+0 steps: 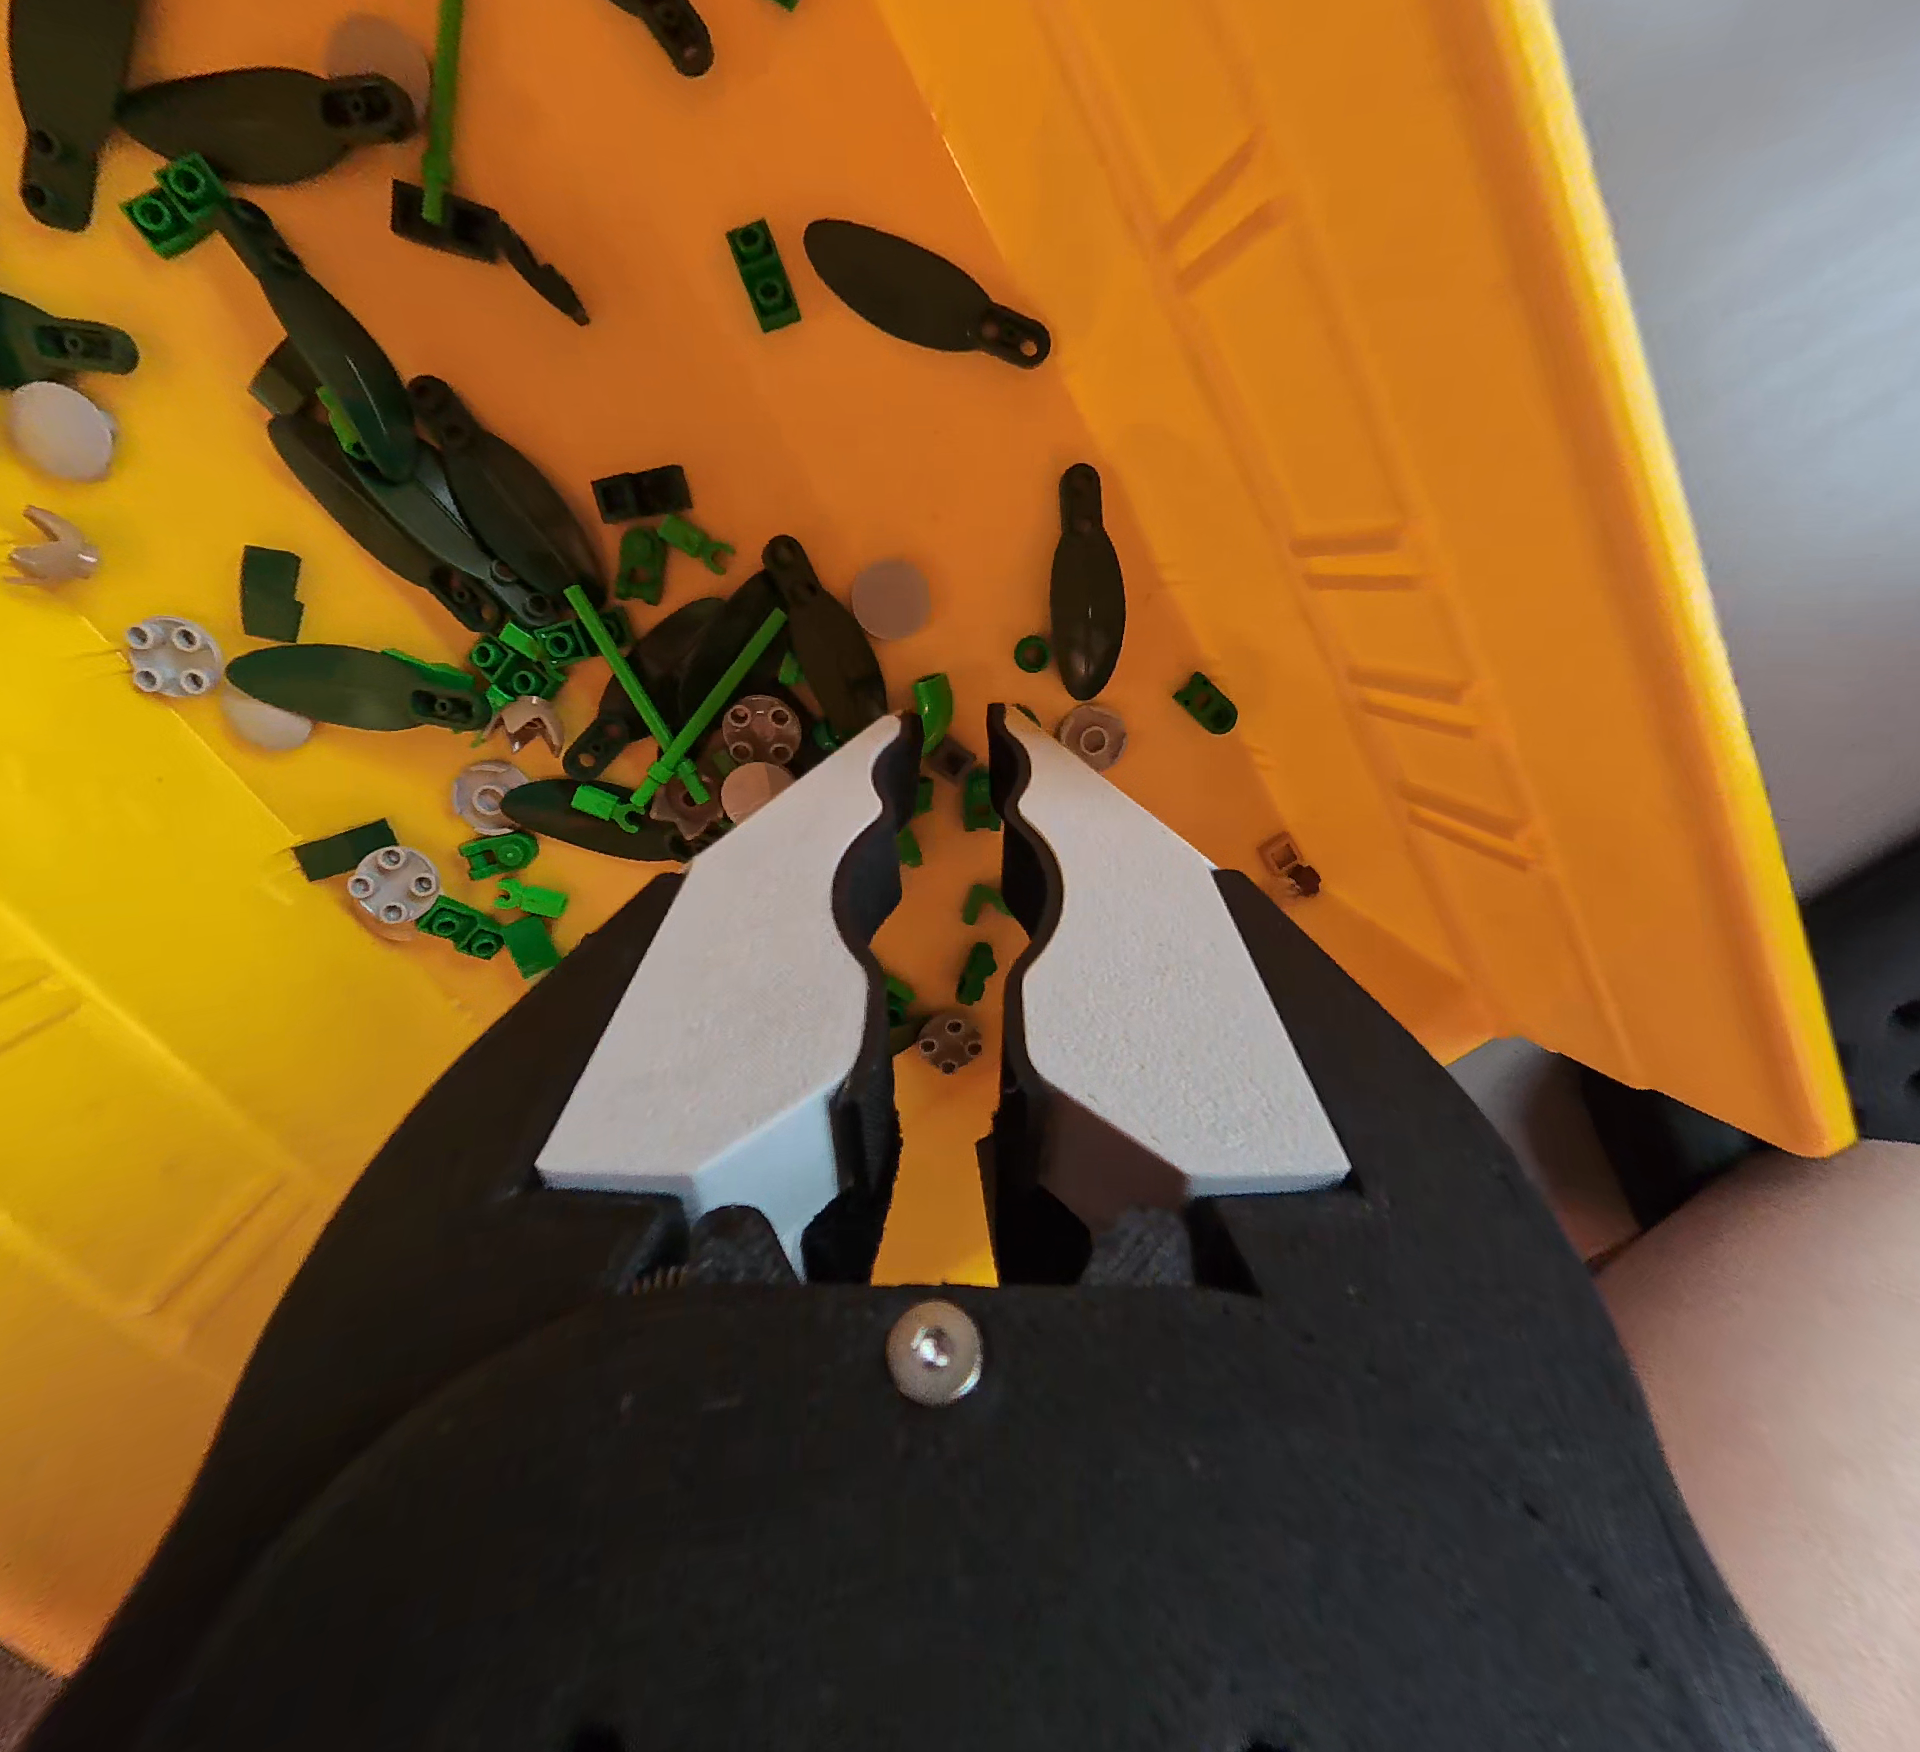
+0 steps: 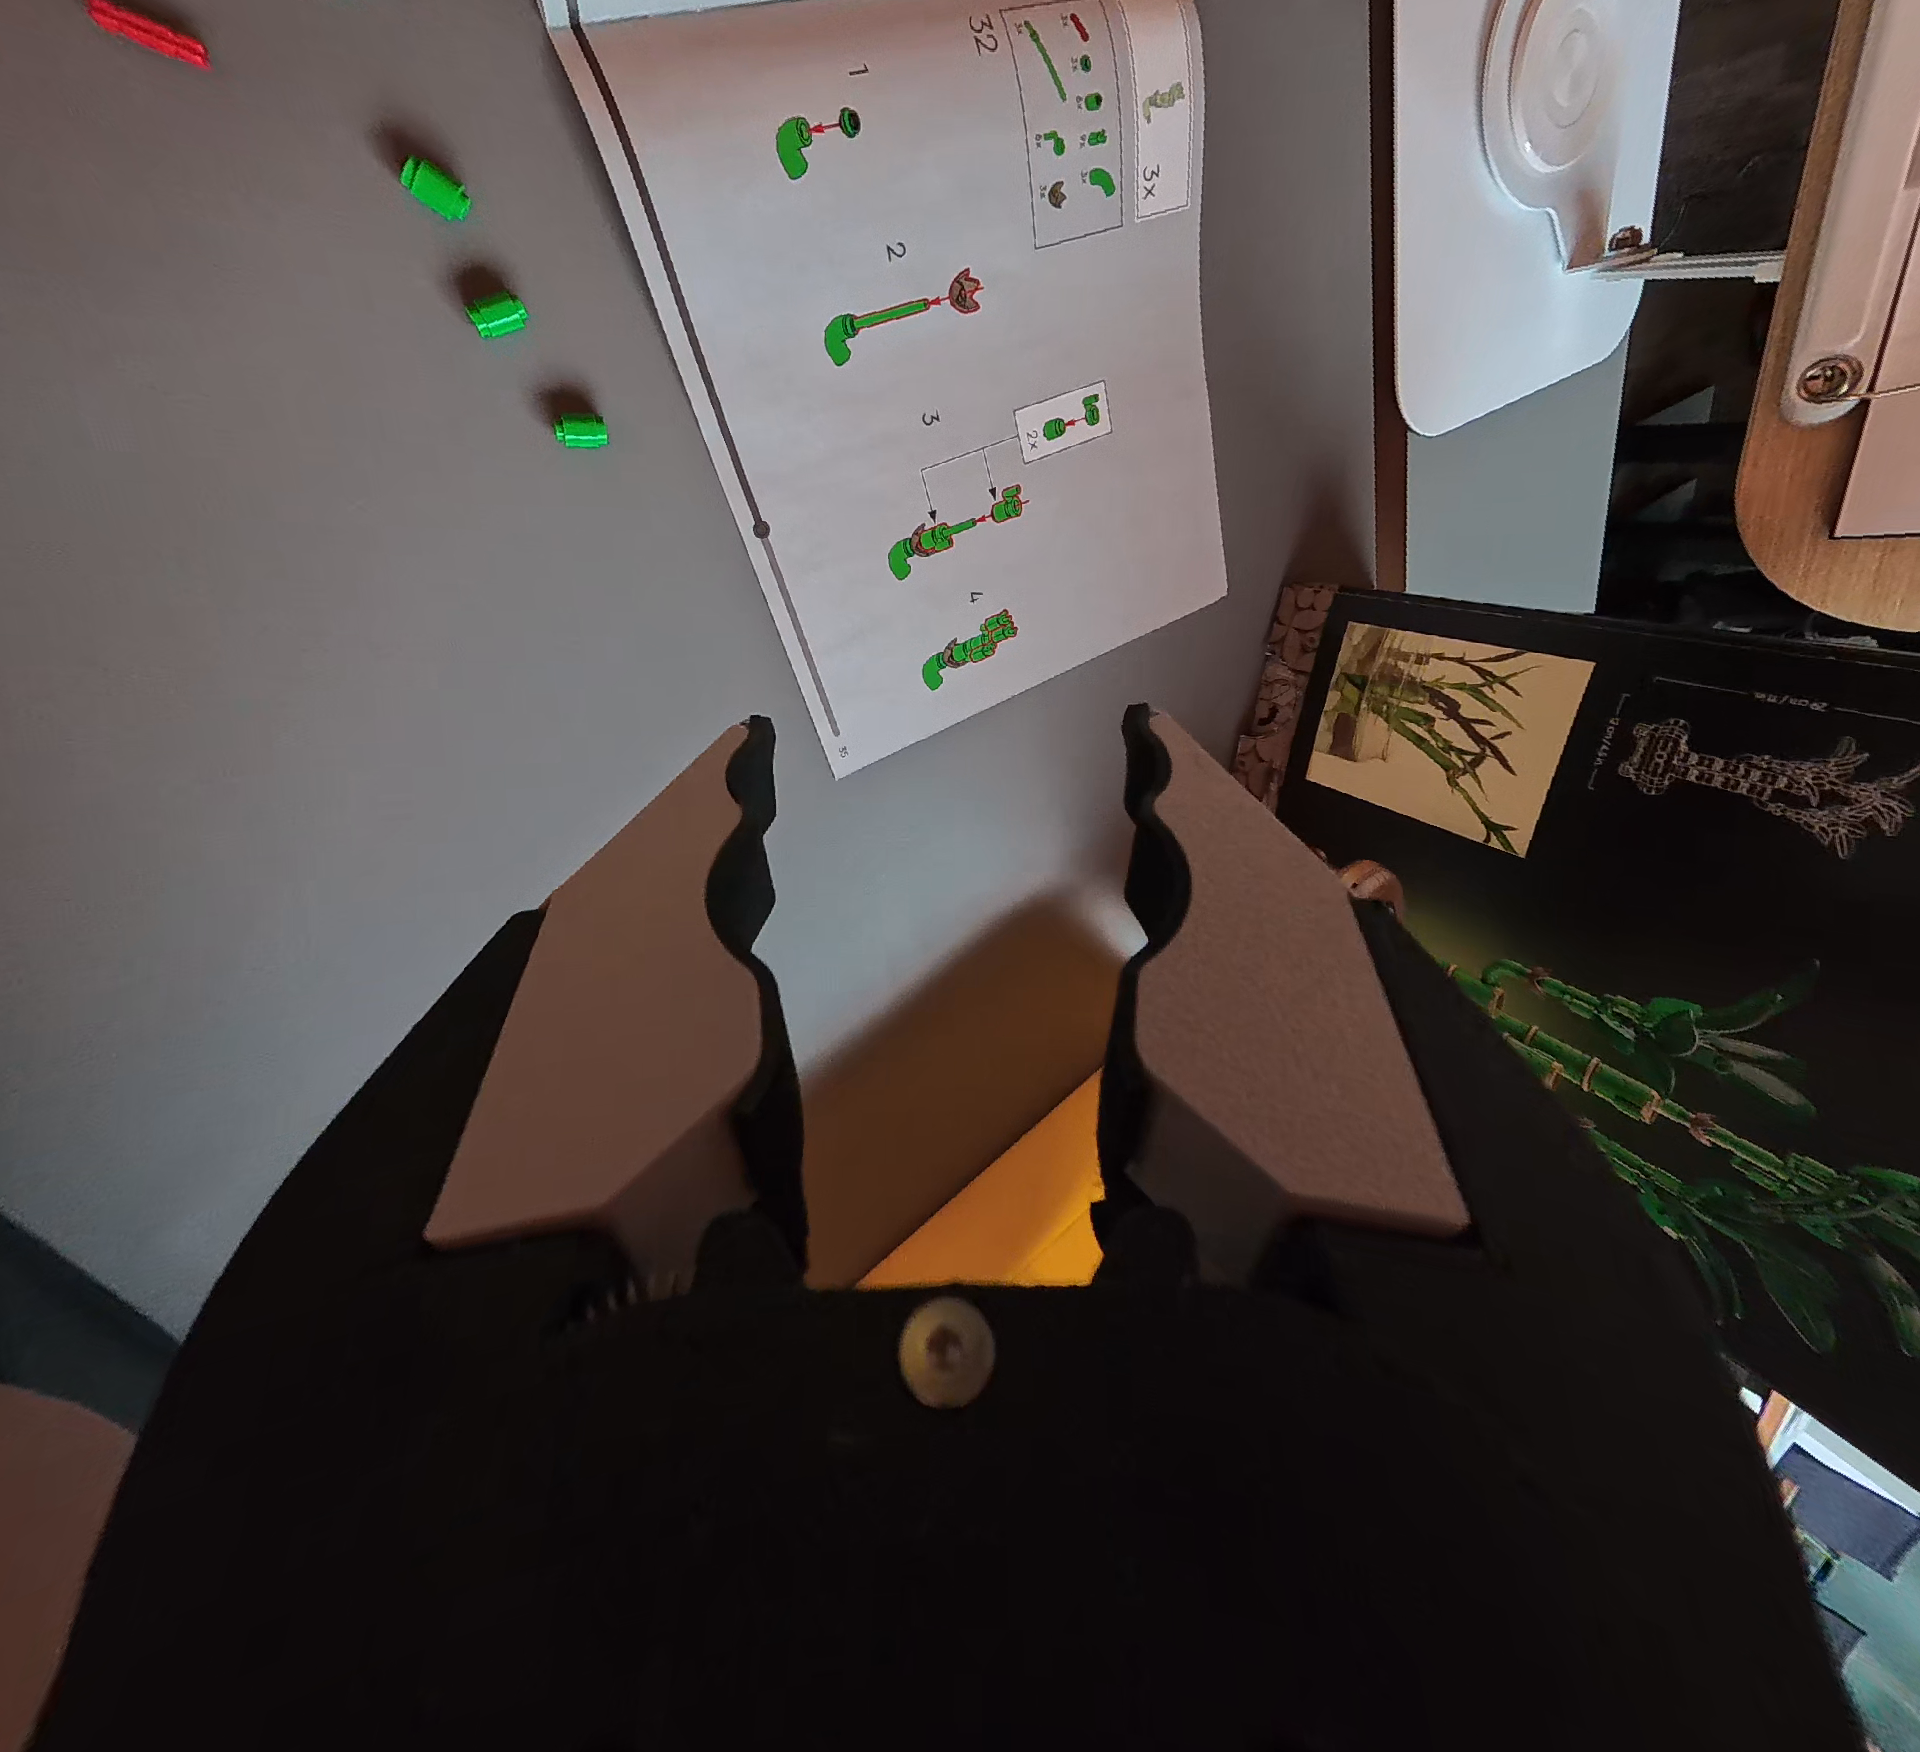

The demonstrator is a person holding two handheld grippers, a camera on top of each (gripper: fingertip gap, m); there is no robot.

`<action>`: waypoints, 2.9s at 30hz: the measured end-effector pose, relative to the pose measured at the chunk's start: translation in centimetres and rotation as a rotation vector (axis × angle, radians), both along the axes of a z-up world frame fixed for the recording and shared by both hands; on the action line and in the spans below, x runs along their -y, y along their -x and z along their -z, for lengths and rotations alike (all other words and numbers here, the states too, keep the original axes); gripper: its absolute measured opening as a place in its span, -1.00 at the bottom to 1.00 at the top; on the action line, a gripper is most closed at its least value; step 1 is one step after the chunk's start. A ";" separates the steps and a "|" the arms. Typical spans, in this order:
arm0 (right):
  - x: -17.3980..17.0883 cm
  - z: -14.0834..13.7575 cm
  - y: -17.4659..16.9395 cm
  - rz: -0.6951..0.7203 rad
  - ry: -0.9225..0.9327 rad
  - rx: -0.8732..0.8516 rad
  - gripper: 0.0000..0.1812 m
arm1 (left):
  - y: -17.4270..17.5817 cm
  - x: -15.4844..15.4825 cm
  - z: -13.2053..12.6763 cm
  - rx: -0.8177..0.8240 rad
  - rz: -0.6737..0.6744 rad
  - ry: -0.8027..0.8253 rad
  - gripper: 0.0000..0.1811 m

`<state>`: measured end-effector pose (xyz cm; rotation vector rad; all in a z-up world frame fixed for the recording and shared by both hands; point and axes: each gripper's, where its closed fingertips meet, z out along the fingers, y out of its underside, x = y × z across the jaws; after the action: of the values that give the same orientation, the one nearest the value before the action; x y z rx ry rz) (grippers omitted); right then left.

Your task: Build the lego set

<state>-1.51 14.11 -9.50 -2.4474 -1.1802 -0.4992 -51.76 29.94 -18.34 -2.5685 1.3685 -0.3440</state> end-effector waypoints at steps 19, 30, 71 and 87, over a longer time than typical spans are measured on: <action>0.1 -0.6 -0.5 0.006 -0.023 -0.018 -0.26 | 0.9 -0.1 1.4 -0.082 -0.011 0.033 -0.91; 0.1 -0.6 -0.5 0.004 -0.021 -0.017 -0.26 | 0.8 -0.2 1.3 -0.102 0.007 0.016 -0.92; 0.5 0.0 -0.3 0.006 0.015 -0.001 -0.26 | -6.4 1.1 -18.4 0.365 0.000 -0.541 -0.93; 0.7 -0.3 -0.5 0.001 0.007 -0.018 -0.26 | -27.1 9.7 -1.9 -0.022 0.562 -0.017 -0.93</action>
<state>-0.99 13.39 -9.17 -2.4531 -1.1758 -0.4732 -24.69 20.26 -16.45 -2.1317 2.0740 -0.3851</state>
